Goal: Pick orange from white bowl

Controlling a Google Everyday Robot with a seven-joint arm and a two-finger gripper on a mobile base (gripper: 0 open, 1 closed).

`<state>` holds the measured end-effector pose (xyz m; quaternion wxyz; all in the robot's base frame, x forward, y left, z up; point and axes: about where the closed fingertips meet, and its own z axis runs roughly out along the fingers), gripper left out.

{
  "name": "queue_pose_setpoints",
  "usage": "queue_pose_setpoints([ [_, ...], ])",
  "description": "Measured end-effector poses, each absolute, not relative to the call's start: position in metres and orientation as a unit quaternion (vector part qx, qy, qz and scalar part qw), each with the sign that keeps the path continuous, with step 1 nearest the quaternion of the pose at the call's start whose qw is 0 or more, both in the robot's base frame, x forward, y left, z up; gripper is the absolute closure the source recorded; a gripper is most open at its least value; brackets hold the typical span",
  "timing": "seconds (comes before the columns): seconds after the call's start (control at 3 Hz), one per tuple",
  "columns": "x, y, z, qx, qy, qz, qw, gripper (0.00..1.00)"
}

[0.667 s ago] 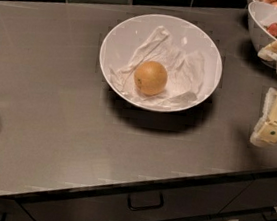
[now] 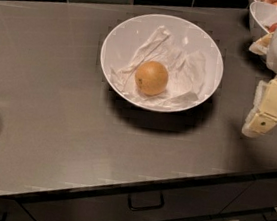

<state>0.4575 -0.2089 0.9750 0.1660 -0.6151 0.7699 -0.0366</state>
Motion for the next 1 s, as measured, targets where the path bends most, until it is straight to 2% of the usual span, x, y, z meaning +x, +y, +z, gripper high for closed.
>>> queue_pose_setpoints([
  [0.67, 0.536, -0.167, 0.955, -0.672, 0.72, -0.01, 0.174, 0.0],
  [1.0, 0.537, -0.166, 0.955, -0.672, 0.719, -0.01, 0.175, 0.0],
])
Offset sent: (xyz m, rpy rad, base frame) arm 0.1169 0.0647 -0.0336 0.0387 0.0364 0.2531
